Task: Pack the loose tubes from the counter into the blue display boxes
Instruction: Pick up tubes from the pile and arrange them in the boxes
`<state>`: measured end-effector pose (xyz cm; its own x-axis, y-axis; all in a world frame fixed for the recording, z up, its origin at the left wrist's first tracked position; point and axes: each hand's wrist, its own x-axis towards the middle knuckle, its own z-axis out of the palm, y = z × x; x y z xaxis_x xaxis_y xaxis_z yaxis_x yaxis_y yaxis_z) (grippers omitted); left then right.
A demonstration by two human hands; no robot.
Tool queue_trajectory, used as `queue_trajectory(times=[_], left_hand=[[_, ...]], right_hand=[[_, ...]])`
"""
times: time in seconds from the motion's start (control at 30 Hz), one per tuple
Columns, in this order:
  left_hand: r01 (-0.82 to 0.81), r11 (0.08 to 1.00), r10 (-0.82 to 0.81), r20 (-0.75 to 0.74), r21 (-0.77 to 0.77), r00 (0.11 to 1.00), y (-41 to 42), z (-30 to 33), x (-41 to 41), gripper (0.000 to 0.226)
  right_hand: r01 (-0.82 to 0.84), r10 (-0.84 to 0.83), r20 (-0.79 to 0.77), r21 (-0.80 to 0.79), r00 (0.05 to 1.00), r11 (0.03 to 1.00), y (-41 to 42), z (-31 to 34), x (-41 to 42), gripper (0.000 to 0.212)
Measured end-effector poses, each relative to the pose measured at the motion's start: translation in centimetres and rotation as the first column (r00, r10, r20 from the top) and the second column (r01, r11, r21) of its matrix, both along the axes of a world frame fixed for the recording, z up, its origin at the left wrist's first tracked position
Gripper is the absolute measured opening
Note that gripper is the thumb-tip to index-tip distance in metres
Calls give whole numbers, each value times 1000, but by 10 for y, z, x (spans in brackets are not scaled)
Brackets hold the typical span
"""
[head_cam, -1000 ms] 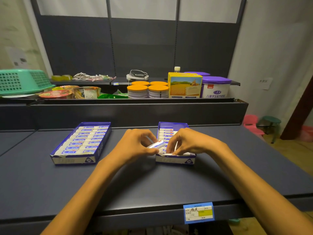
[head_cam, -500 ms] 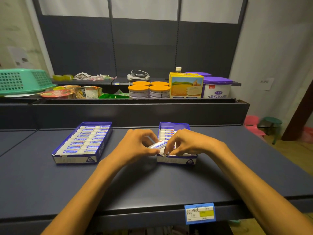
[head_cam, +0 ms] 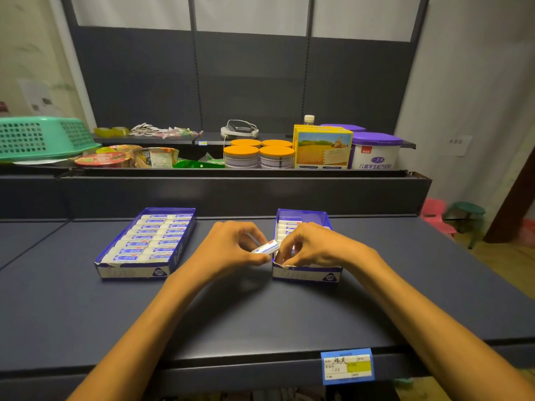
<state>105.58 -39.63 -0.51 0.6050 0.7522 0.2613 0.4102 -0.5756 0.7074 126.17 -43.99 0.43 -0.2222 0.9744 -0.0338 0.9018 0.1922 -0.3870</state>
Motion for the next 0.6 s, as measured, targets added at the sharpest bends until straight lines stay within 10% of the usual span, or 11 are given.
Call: queue_trajectory(times=[0.4, 0.6], left_hand=[[15, 998, -15, 0, 69, 1000, 3, 6, 2, 22], [5, 996, -5, -6, 94, 1000, 9, 7, 1, 28]], right_hand=[[56, -55, -132, 5, 990, 998, -6, 7, 13, 9], [88, -88, 39, -4, 995, 996, -4, 0, 13, 25]])
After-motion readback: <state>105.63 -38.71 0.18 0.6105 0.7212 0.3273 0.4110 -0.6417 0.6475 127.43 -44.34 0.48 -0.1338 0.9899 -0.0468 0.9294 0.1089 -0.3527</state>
